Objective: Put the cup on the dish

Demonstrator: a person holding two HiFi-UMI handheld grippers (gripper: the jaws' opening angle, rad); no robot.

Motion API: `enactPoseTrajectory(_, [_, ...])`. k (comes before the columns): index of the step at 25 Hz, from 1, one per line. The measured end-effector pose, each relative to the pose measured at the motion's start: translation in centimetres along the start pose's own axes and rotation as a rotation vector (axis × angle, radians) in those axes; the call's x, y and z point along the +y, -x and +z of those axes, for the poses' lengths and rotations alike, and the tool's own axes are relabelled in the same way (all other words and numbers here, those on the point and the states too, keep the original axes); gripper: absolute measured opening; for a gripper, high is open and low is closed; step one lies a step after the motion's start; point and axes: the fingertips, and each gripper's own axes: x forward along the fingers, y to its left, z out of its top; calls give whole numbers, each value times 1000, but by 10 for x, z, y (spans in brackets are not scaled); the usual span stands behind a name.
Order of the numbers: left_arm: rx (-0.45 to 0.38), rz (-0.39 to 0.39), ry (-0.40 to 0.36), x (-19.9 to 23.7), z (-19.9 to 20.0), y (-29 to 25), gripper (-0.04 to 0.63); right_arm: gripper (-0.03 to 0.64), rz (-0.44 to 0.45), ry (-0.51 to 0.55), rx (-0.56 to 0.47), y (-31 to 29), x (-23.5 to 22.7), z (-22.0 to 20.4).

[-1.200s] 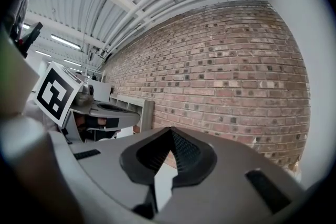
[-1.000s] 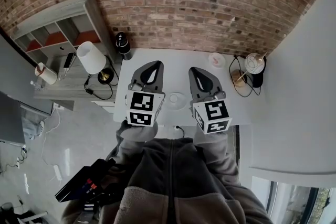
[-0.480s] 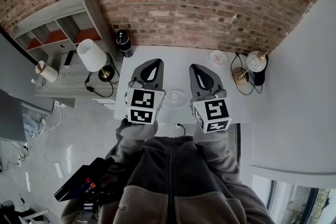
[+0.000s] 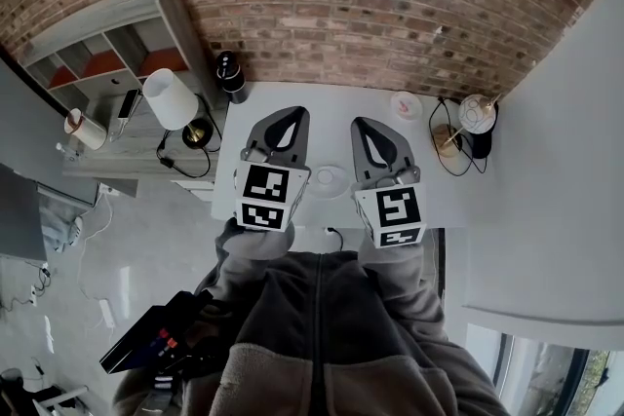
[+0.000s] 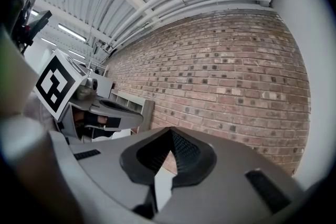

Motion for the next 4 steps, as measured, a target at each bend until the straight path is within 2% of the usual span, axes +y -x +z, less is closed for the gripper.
enactPoseTrajectory(4, [-13, -10, -5, -1, 3, 2, 6, 0, 12, 4, -6, -1, 8, 3])
